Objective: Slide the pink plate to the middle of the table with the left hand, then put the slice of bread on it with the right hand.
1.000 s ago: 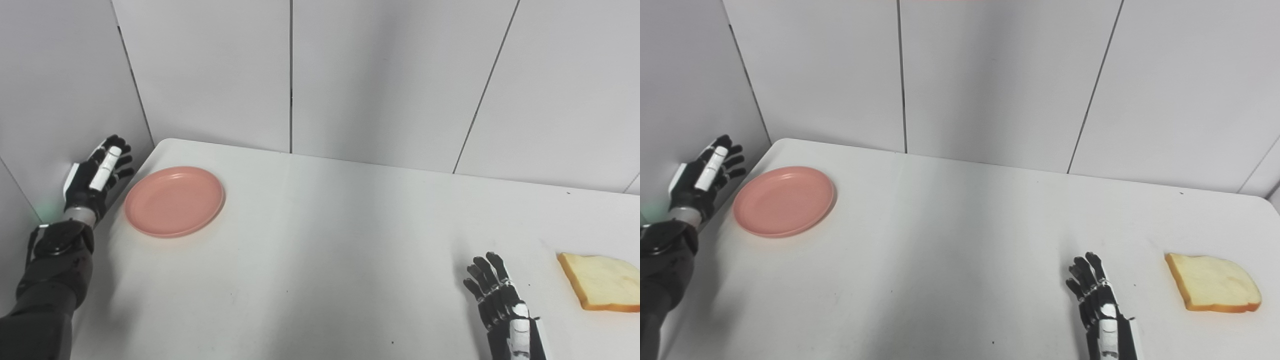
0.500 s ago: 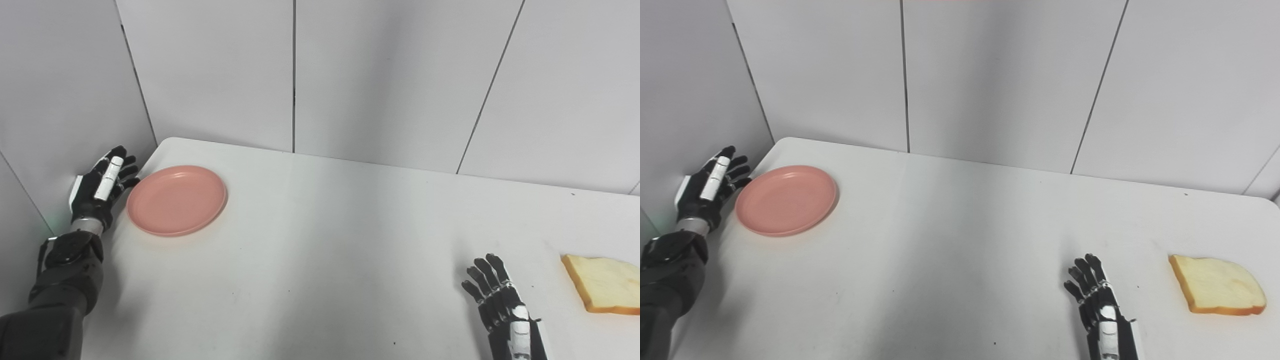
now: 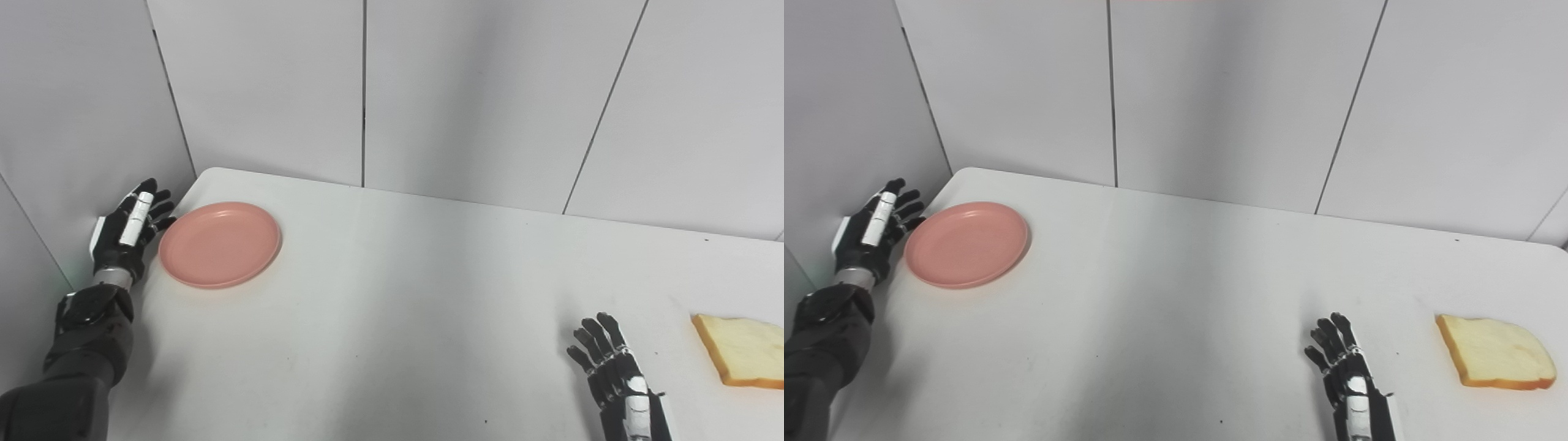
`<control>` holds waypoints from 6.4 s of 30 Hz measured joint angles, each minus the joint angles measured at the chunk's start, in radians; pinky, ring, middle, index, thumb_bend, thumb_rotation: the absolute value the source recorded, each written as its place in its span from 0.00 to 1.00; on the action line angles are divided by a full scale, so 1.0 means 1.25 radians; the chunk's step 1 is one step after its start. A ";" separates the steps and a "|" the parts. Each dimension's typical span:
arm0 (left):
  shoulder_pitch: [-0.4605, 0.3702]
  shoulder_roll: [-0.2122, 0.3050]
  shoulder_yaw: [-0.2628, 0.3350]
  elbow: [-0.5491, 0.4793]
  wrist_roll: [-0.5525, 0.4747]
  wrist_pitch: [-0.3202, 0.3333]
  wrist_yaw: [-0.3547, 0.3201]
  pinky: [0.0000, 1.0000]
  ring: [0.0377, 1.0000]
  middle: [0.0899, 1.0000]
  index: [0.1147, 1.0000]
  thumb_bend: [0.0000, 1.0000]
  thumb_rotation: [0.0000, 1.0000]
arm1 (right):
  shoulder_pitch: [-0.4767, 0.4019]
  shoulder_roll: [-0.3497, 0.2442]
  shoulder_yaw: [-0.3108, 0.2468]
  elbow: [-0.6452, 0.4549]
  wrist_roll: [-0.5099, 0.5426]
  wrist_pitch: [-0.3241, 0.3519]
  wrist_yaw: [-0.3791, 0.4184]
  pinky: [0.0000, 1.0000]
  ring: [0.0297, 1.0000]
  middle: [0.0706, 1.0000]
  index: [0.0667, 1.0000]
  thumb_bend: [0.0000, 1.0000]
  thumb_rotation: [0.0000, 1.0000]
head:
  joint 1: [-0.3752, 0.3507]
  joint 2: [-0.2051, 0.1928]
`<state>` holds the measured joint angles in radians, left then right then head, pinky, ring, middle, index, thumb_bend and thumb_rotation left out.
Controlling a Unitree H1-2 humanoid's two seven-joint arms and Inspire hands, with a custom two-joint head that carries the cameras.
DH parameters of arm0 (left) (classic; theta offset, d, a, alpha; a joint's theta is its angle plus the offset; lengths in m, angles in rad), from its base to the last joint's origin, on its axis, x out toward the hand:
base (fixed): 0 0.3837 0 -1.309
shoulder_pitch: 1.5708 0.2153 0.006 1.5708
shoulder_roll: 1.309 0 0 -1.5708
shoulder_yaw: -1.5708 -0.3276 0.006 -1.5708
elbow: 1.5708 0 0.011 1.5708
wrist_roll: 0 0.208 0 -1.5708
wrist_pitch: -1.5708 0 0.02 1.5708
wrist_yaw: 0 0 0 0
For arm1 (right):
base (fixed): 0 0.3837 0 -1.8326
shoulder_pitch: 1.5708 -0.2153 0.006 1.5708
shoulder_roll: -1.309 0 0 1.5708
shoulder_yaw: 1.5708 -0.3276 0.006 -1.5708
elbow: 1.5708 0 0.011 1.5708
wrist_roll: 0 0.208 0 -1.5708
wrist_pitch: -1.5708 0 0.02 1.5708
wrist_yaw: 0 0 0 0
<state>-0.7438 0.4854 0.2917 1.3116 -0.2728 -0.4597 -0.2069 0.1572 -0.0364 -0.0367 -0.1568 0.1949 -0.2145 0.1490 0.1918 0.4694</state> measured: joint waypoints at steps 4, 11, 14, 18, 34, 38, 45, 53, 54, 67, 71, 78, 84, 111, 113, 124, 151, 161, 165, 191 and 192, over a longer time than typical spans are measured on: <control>0.000 -0.024 -0.006 -0.025 0.000 0.003 -0.018 0.75 0.81 0.79 0.84 0.87 0.69 | 0.000 0.000 0.002 0.000 -0.001 0.000 -0.001 0.86 0.89 0.89 0.90 0.81 0.96 | -0.002 -0.002; 0.000 -0.049 -0.008 -0.056 0.000 0.024 -0.032 0.79 0.83 0.80 0.86 0.83 0.67 | -0.002 0.000 0.008 -0.001 -0.004 0.000 -0.002 0.86 0.89 0.89 0.91 0.81 0.96 | -0.006 -0.001; 0.000 -0.049 -0.007 -0.062 -0.008 0.032 -0.040 0.78 0.82 0.81 0.85 0.82 0.68 | -0.002 0.000 0.008 -0.001 -0.007 0.000 -0.002 0.86 0.89 0.89 0.91 0.81 0.97 | -0.009 -0.001; 0.001 -0.053 -0.017 -0.069 -0.007 0.035 -0.040 0.78 0.83 0.82 0.86 0.88 0.69 | -0.002 0.000 0.008 -0.001 -0.010 0.000 -0.002 0.85 0.88 0.89 0.90 0.83 0.96 | -0.009 -0.001; -0.002 -0.073 -0.047 -0.066 -0.009 0.021 -0.099 0.74 0.82 0.80 0.87 0.87 0.68 | -0.002 0.001 0.012 -0.001 -0.017 0.000 -0.002 0.83 0.87 0.87 0.90 0.81 0.96 | -0.021 -0.004; -0.011 -0.079 -0.051 -0.050 -0.008 0.010 -0.101 0.74 0.82 0.79 0.86 0.90 0.68 | -0.002 0.001 0.014 -0.001 -0.018 0.000 -0.002 0.83 0.87 0.87 0.89 0.81 0.96 | -0.026 -0.004; -0.012 -0.104 -0.079 -0.060 0.012 0.000 -0.097 0.75 0.83 0.80 0.87 0.86 0.70 | -0.002 0.001 0.014 -0.001 -0.028 0.000 -0.002 0.83 0.87 0.87 0.89 0.82 0.95 | -0.033 -0.001; 0.023 -0.181 -0.107 -0.209 0.030 0.082 -0.079 0.74 0.81 0.78 0.82 0.92 0.67 | -0.002 0.002 0.018 -0.002 -0.036 0.000 -0.003 0.82 0.86 0.86 0.88 0.83 0.95 | -0.044 0.001; 0.030 -0.190 -0.109 -0.229 0.031 0.094 -0.077 0.74 0.81 0.78 0.82 0.92 0.67 | -0.002 0.002 0.019 -0.002 -0.037 0.000 -0.003 0.81 0.86 0.86 0.88 0.83 0.95 | -0.044 0.001; 0.095 -0.211 -0.130 -0.390 0.031 0.196 -0.070 0.73 0.81 0.78 0.84 0.90 0.68 | -0.002 0.003 0.024 -0.005 -0.046 0.000 -0.007 0.81 0.85 0.85 0.88 0.83 0.94 | -0.061 0.009; 0.110 -0.226 -0.137 -0.422 0.032 0.209 -0.070 0.72 0.80 0.77 0.83 0.88 0.70 | -0.002 0.003 0.024 -0.005 -0.047 0.000 -0.007 0.81 0.85 0.85 0.87 0.83 0.95 | -0.067 0.011; 0.128 -0.265 -0.145 -0.488 0.045 0.261 -0.045 0.73 0.79 0.76 0.82 0.84 0.70 | -0.002 0.004 0.026 -0.005 -0.058 0.000 -0.007 0.80 0.84 0.84 0.87 0.83 0.94 | -0.085 0.017; 0.163 -0.303 -0.164 -0.578 0.057 0.318 -0.011 0.73 0.81 0.77 0.84 0.80 0.75 | -0.001 0.008 0.030 -0.007 -0.069 0.002 -0.010 0.80 0.85 0.85 0.87 0.82 0.94 | -0.110 0.026; 0.264 -0.440 -0.262 -0.799 0.138 0.473 0.089 0.88 0.85 0.83 0.82 0.74 0.75 | 0.005 0.025 0.095 -0.031 -0.143 0.041 -0.061 0.80 0.86 0.87 0.91 0.75 0.96 | -0.252 0.061; 0.271 -0.451 -0.255 -0.818 0.135 0.490 0.099 0.88 0.86 0.83 0.82 0.74 0.75 | 0.005 0.026 0.101 -0.031 -0.152 0.041 -0.067 0.81 0.86 0.87 0.92 0.75 0.96 | -0.263 0.063; 0.298 -0.489 -0.186 -0.861 0.104 0.501 0.150 0.93 0.86 0.83 0.82 0.78 0.72 | 0.004 0.030 0.135 -0.027 -0.233 0.041 -0.117 0.77 0.86 0.89 0.91 0.70 0.89 | -0.341 0.056; 0.292 -0.479 -0.175 -0.804 0.073 0.403 0.119 1.00 0.93 0.89 0.81 0.74 0.70 | -0.091 -0.341 -0.064 -0.253 -0.506 0.218 0.029 0.85 0.93 0.93 0.91 0.97 0.62 | -0.436 -0.001; 0.292 -0.478 -0.177 -0.803 0.079 0.404 0.119 1.00 0.94 0.90 0.82 0.73 0.70 | -0.171 -0.493 -0.097 -0.214 -0.555 0.218 0.066 0.91 0.95 0.94 0.90 1.00 0.63 | -0.439 -0.007; 0.292 -0.477 -0.177 -0.803 0.079 0.404 0.119 1.00 0.93 0.89 0.82 0.74 0.70 | -0.205 -0.558 -0.107 -0.199 -0.573 0.218 0.090 0.96 0.97 0.94 0.89 1.00 0.58 | -0.444 -0.011; 0.295 -0.475 -0.182 -0.807 0.079 0.405 0.118 1.00 0.93 0.89 0.82 0.70 0.71 | -0.406 -0.795 0.093 0.026 -0.619 0.226 0.447 0.88 0.96 0.99 0.99 1.00 0.02 | -0.442 -0.012; 0.295 -0.475 -0.182 -0.808 0.079 0.405 0.118 1.00 0.93 0.89 0.82 0.70 0.71 | -0.413 -0.798 0.102 0.028 -0.627 0.226 0.458 0.88 0.96 0.99 0.99 1.00 0.02 | -0.442 -0.012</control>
<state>-0.3744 -0.1084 0.0636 0.3011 -0.1739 0.0472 -0.0588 -0.3585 -1.0337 0.0913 -0.1216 -0.5893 0.0683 0.7215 -0.3605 0.4541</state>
